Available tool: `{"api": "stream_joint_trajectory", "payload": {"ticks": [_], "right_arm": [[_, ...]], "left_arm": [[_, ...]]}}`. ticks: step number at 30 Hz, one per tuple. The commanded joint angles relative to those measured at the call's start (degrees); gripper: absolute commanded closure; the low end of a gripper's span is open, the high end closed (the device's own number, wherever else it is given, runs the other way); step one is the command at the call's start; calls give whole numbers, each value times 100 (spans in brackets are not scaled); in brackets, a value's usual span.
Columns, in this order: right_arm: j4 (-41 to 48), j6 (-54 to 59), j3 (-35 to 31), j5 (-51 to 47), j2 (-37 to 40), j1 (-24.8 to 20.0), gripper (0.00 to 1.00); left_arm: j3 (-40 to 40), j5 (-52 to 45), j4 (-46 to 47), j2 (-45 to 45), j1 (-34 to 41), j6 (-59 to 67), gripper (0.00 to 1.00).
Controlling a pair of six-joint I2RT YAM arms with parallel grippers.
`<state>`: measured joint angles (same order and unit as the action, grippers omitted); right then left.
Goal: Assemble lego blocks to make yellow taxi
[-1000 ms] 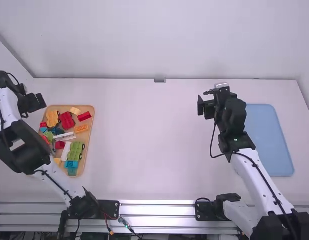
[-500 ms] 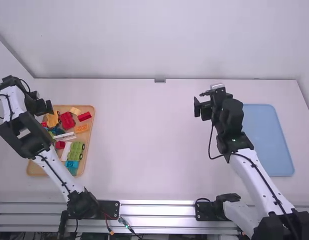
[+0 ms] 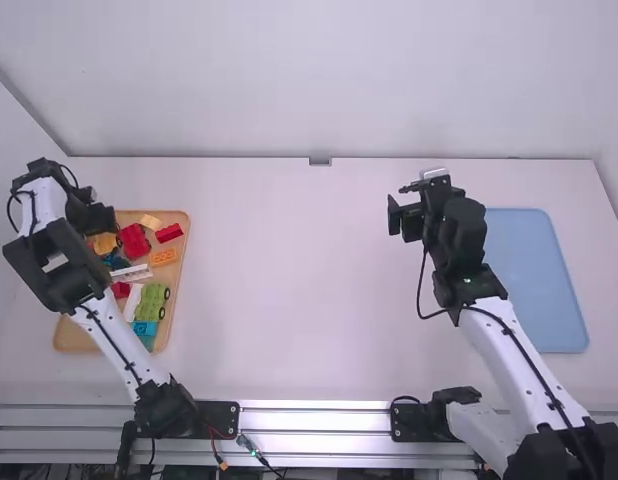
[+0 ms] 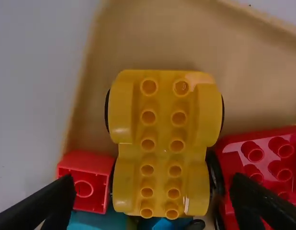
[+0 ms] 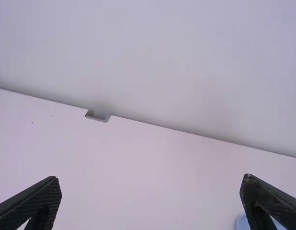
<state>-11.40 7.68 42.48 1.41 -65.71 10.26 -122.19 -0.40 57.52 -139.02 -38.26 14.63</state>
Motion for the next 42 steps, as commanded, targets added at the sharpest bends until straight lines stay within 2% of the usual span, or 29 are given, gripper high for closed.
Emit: {"api": "stream_joint_trajectory", "payload": {"ticks": [1, 2, 15, 24, 42], "right_arm": [[9, -37, 256, 2, -46, -9, 1], [11, -37, 256, 2, -46, -9, 1], [15, -37, 256, 22, -46, -2, 1], [35, -37, 256, 24, -46, -2, 1], [98, -35, 256, 22, -46, -9, 1]], "left_arm": [[92, -42, -46, 15, 2, 0, 18], [116, -46, -92, 15, 2, 0, 24], [361, -68, -470, 15, 2, -4, 27], [546, -68, -708, 15, 2, -114, 25], [798, -70, -573, 13, 0, -479, 25]]}}
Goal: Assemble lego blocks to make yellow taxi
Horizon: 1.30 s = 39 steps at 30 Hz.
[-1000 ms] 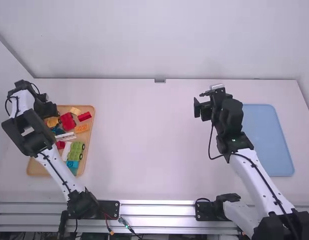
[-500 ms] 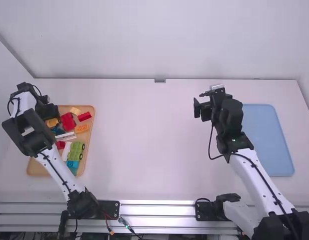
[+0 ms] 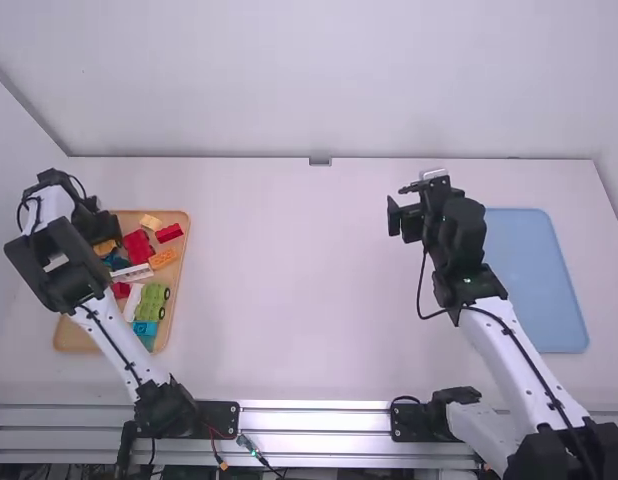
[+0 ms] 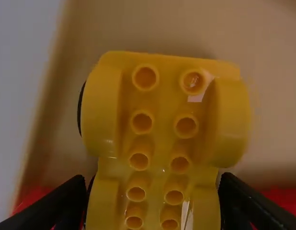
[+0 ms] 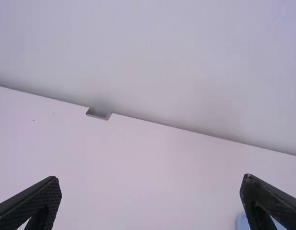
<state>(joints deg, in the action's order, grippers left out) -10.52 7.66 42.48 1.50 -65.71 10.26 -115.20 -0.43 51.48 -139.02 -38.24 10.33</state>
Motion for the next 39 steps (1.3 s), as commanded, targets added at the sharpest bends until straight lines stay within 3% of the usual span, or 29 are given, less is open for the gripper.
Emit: {"api": "stream_joint_trajectory", "payload": {"ticks": [1, 7, 13, 22, 29, 32, 39], "right_arm": [[39, -31, 256, 11, -46, -9, 1], [68, -33, 256, -7, -46, -9, 1], [52, -33, 256, -4, -46, -9, 1], [50, -33, 256, -4, -46, -7, 1], [37, -31, 256, -4, -46, -9, 1], [42, -33, 256, -7, -46, -9, 1], [35, -31, 256, -4, -46, -9, 1]], "left_arm": [[129, -68, -2, 13, 0, -44, 25], [299, -66, -177, 13, 0, -22, 26], [350, -66, -221, 13, 0, -22, 39], [109, -66, 37, 15, 0, -50, 47], [-977, -101, 796, 22, 17, -192, 58], [-1569, -531, 1303, 26, 118, 59, 63], [-2396, -1248, 2210, 26, 732, 1078, 59]]}}
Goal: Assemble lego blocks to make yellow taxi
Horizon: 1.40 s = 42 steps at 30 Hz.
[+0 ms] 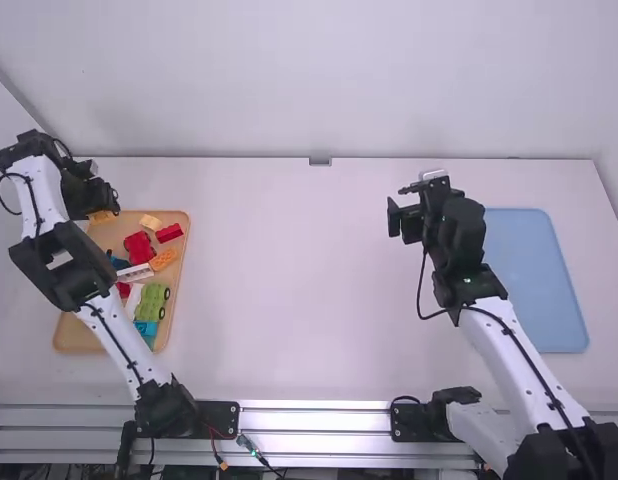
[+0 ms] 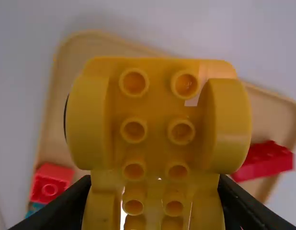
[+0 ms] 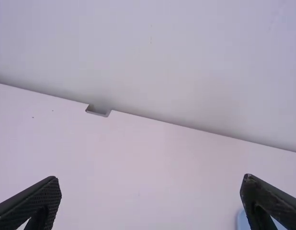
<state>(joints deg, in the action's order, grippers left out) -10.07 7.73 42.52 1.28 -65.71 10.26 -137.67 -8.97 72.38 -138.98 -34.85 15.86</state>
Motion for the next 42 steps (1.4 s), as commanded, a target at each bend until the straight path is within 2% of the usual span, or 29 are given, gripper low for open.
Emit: {"api": "stream_joint_trajectory", "payload": {"ticks": [1, 6, 11, 14, 16, 20, 25, 34, 36, 41, 42], "right_arm": [[-9, -35, 251, 13, -46, -7, 1], [-13, -22, 251, 15, -46, -15, 1], [-4, -20, 251, 17, -46, -9, 1], [4, -20, 251, 15, -46, -13, 1], [4, -20, 251, 17, -46, -13, 1], [7, -20, 251, 13, -46, -13, 1], [2, -17, 251, 13, -46, -13, 1], [4, -13, 251, -28, -46, -15, 1], [-11, -17, 251, -26, -46, -13, 1], [-13, 164, 251, -26, -46, -13, 1], [-11, 168, 251, -24, -46, -22, 1]], "left_arm": [[-168, -365, 170, 22, 518, 643, 59], [-155, -278, 162, 24, 1469, 1102, 60], [-50, 636, -302, 24, 2455, 664, 66], [109, 852, -372, 24, 2990, 776, 67], [188, 750, -376, 24, 3174, 905, 69], [518, 94, -461, 31, 3654, 1598, 66], [962, 157, -734, 98, 4046, 1655, 70], [2535, 251, -1753, 946, 4693, 1773, 74], [3204, 286, -2114, 1412, 4883, 1976, 69], [4485, 323, -2623, 2306, 5359, 2872, 71], [4951, 415, -2789, 2621, 5589, 3281, 65]]}}
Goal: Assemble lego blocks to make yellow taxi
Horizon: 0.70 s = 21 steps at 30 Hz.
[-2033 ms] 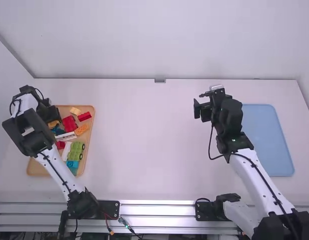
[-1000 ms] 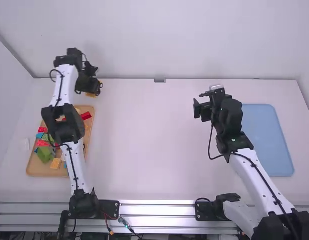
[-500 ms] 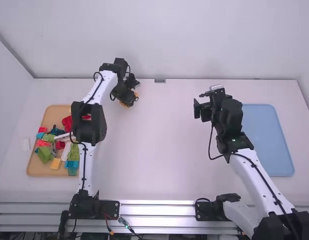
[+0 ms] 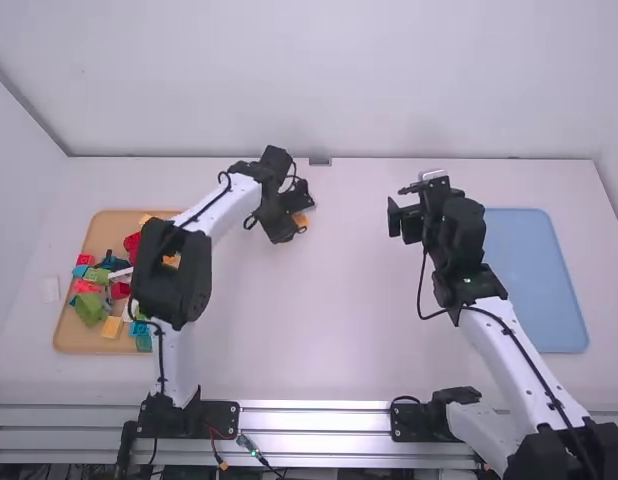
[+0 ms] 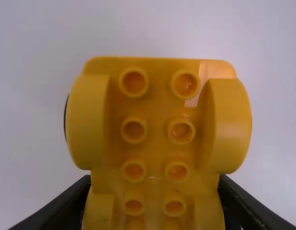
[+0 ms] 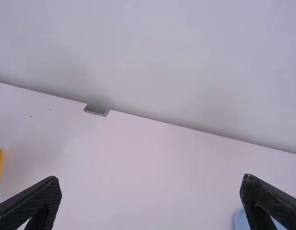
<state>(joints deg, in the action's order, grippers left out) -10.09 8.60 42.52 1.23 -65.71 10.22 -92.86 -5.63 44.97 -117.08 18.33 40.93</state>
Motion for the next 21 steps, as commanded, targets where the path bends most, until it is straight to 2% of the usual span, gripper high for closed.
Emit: {"api": "stream_joint_trajectory", "payload": {"ticks": [1, 3, 4, 9, 15, 21], "right_arm": [[-7, 59, 251, -17, -46, -31, 1], [-7, 28, 251, 7, -46, -74, 1], [0, 24, 251, 39, -46, -109, 1], [31, 22, 251, 37, -46, -166, 1], [-22, 26, 251, 39, -46, -160, 1], [-127, 24, 251, 39, -46, -160, 1]], "left_arm": [[662, 68, -50, 555, 391, 1014, 63], [907, 26, -52, 684, 577, 1355, 58], [1091, 55, -153, 721, 737, 1488, 60], [1504, 24, -470, 726, 1102, 1152, 58], [1932, -302, -592, 699, 1167, 968, 49], [2214, -774, -767, 682, 1167, 944, 48]]}}
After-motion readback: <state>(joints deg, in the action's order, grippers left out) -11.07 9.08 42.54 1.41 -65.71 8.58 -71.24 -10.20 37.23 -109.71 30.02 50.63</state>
